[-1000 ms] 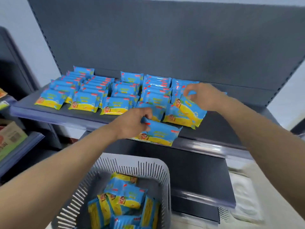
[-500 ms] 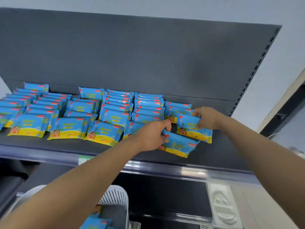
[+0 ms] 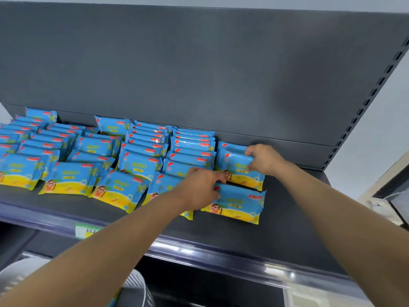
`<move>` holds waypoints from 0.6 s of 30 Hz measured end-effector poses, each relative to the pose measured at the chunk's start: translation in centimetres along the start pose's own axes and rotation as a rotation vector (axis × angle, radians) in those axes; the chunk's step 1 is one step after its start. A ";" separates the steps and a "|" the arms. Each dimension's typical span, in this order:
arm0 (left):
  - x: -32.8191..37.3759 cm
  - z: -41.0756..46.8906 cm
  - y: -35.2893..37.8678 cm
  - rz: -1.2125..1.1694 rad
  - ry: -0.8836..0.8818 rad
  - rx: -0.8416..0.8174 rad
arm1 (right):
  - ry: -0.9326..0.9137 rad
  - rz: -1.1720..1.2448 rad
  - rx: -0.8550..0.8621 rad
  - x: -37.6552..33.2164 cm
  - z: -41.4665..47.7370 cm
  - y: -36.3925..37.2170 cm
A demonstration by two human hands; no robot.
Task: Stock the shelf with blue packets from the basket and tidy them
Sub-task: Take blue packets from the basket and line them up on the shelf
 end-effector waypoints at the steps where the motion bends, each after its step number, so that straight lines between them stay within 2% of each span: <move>1: 0.0 0.5 -0.1 0.053 -0.009 0.007 | 0.004 -0.007 -0.005 0.1 0.2 -0.1; 4: -0.1 1.9 -0.3 0.156 -0.029 0.016 | 0.005 -0.016 -0.012 0.3 0.6 -0.4; 12: -0.3 4.6 0.2 0.231 -0.029 -0.029 | -0.043 -0.017 -0.008 0.6 0.9 -0.5; 18: -0.6 7.0 -0.8 0.347 -0.093 0.030 | -0.031 0.026 0.118 0.7 -0.4 -2.7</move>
Point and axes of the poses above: each hand's wrist, its own z-axis towards the middle knuckle, its own y-axis out of the palm, x = y × z, the point moved 7 cm from there along z, towards the middle knuckle, and after that the axes turned 14 degrees about -x, right-handed, at the moved point
